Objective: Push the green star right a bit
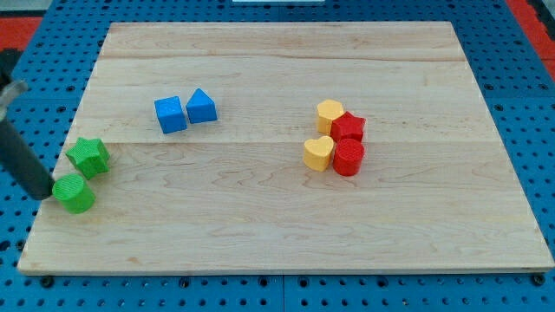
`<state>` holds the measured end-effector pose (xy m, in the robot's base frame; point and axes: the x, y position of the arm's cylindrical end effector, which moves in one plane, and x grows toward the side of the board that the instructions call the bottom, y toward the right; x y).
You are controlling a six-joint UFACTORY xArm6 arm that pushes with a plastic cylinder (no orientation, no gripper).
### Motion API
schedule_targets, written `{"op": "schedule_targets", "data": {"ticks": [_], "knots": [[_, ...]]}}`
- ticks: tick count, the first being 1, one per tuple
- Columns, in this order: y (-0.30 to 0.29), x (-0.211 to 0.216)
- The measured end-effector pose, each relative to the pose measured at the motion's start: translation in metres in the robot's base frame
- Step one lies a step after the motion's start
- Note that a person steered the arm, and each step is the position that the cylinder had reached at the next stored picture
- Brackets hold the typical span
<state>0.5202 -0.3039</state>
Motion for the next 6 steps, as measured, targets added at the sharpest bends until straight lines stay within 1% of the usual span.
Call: {"op": "schedule_targets", "data": {"ticks": [1, 2, 3, 4, 5, 6], "knots": [[0.005, -0.024], [0.036, -0.049], [0.036, -0.056], [0.010, -0.093], [0.032, -0.088], [0.042, -0.057]]}}
